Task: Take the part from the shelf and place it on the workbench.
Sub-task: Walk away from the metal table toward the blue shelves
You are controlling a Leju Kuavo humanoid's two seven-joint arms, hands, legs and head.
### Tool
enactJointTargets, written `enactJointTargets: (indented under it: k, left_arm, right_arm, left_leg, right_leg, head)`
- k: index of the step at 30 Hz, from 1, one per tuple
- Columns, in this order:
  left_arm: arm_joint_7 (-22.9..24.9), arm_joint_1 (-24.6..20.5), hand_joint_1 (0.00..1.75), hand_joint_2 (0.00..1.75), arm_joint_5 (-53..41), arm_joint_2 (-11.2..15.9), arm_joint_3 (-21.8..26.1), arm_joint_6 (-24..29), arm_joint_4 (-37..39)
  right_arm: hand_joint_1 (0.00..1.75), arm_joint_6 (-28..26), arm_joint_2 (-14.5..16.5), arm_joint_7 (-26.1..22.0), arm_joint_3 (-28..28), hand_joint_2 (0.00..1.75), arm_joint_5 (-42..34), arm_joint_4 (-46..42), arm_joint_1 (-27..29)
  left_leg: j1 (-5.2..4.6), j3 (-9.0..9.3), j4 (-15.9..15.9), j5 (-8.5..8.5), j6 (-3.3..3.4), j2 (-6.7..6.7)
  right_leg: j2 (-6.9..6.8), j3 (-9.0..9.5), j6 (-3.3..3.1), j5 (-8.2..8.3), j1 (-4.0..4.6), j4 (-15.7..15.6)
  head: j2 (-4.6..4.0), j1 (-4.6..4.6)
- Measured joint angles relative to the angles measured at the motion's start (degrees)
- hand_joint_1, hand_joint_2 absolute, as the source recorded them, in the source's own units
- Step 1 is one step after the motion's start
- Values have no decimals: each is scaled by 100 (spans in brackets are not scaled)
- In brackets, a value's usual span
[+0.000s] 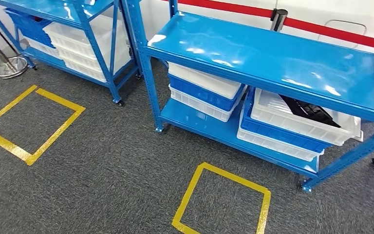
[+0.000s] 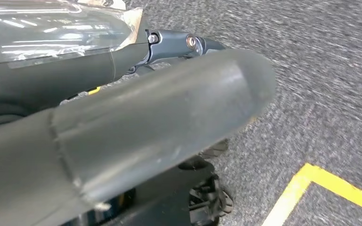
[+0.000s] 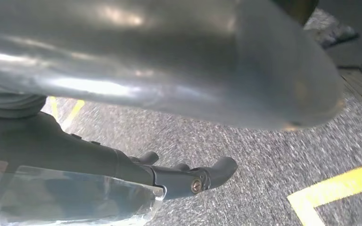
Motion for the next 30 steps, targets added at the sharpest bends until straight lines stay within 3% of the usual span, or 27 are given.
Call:
enactJointTargets:
  k: [1,2,4,6,7,8,9,10,12,13,15,16,17,19,21,23,24,26,27,28,30]
  left_arm:
    - [-2,-9,0,0,-3,1,-3,-9,-1]
    - [-3,-19,0,0,-5,1,-5,-20,-1]
    - [-11,-27,0,0,-8,1,-10,-38,-2]
    - [-16,-16,0,0,-10,2,-9,-43,-1]
    - [-16,-9,0,0,-10,2,-9,-43,-1]
    - [-16,-3,0,0,-10,3,-9,-43,0]
    - [-16,-1,0,0,-10,3,-9,-43,0]
    - [-16,0,0,0,-10,4,-9,-43,0]
    - [-16,-1,0,0,-13,15,-9,-43,0]
    - [-16,-2,0,0,-16,21,-9,-44,0]
    - [-16,-8,0,0,-28,26,-14,-48,0]
    - [-17,-13,0,0,-39,24,-18,-51,-1]
    - [-17,-19,0,0,-50,20,-25,-60,-1]
    - [-20,-21,0,0,-72,16,-49,-83,-2]
    - [-20,-12,0,0,-79,17,-75,-102,-1]
    - [-19,-4,0,0,-80,21,-96,-110,0]
    - [-16,-4,0,0,-82,22,-104,-112,0]
    - [-5,-6,0,0,-85,22,-116,-115,0]
    - [2,-5,0,0,-86,24,-117,-116,0]
    - [7,-7,0,0,-86,27,-118,-117,0]
    - [11,-16,0,0,-86,33,-119,-115,0]
  right_arm:
    - [0,-9,-2,-2,0,0,-6,1,13]
    - [0,-13,-4,-5,-1,0,-11,1,28]
    - [0,-20,-13,-13,-3,0,-24,1,43]
    - [0,-24,-10,-22,-4,0,-31,1,44]
    - [0,-24,-6,-27,-4,0,-32,1,43]
    - [0,-24,-3,-30,-5,0,-33,1,48]
    - [0,-24,-2,-32,-6,0,-33,1,55]
    - [0,-24,-1,-32,-7,0,-35,1,62]
    - [0,-24,7,-34,-9,0,-40,1,66]
    - [0,-25,12,-36,-10,0,-44,1,62]
    - [0,-27,20,-48,-15,0,-47,1,61]
    - [0,-29,20,-56,-17,0,-48,1,68]
    - [0,-30,15,-63,-19,0,-48,2,76]
    - [0,-32,5,-72,-20,0,-49,3,80]
    - [0,-33,1,-77,-21,0,-50,3,71]
    - [0,-33,2,-80,-21,0,-50,3,73]
    - [0,-33,-2,-80,-21,0,-49,4,80]
    - [0,-38,-18,-87,-22,0,-35,4,88]
    - [0,-43,-22,-95,-21,0,-25,4,78]
    - [0,-50,-21,-103,-21,0,-12,4,65]
    - [0,-86,-15,-116,-20,0,17,3,50]
  left_leg:
    - [16,19,0,-13,-29,50]
    - [43,22,40,-58,-59,9]
    - [89,-100,370,-303,-112,-250]
    - [101,-454,1124,-697,-129,-547]
    - [99,-641,1486,-832,-129,-609]
    - [98,-770,1705,-861,-119,-639]
    - [96,-787,1687,-760,-98,-654]
    - [93,-697,1451,-565,-66,-681]
    - [86,-339,652,-133,23,-911]
    - [79,-200,341,-13,57,-1017]
    - [44,-97,102,31,93,-1094]
    - [28,-88,74,47,108,-1021]
    - [24,-73,34,77,130,-956]
    - [38,-47,-64,140,194,-813]
    - [39,-48,-97,159,225,-642]
    - [34,-61,-94,156,224,-462]
    - [35,-64,-92,150,216,-380]
    - [44,-47,-83,128,181,-240]
    - [34,-41,-72,104,147,-178]
    - [21,-39,-59,78,104,-129]
    - [-4,-21,-40,35,20,-43]
  right_leg:
    - [81,0,-49,10,-14,-6]
    - [148,3,-87,19,-23,-12]
    - [277,12,-175,43,-54,-26]
    - [401,0,-228,54,-37,-24]
    - [474,-6,-238,57,-23,-23]
    - [556,-7,-244,60,-8,-21]
    - [635,-2,-245,61,5,-20]
    - [715,8,-244,62,15,-19]
    - [864,26,-237,65,40,-15]
    - [928,23,-226,70,50,-10]
    - [1036,-11,-176,91,54,-11]
    - [1089,-48,-137,106,45,-25]
    - [1071,-80,-108,106,41,-5]
    - [829,-249,-97,-40,55,258]
    - [545,-599,-124,-373,48,948]
    - [467,-886,-80,-576,14,1545]
    - [441,-875,-23,-549,-8,1562]
    - [308,-520,110,-298,-56,959]
    - [157,-279,146,-169,-67,547]
    - [37,-93,147,-75,-64,233]
    - [-71,54,68,-14,-41,-11]
  head:
    - [0,-10]
    - [0,-12]
    - [-1,-23]
    - [0,-36]
    - [0,-35]
    - [0,-37]
    - [0,-36]
    - [-1,-36]
    - [0,-34]
    - [-1,-32]
    - [0,-31]
    - [0,-32]
    - [0,-31]
    - [0,-5]
    - [0,28]
    - [-1,39]
    - [-1,41]
    - [-1,41]
    - [-1,46]
    - [0,45]
    - [0,24]
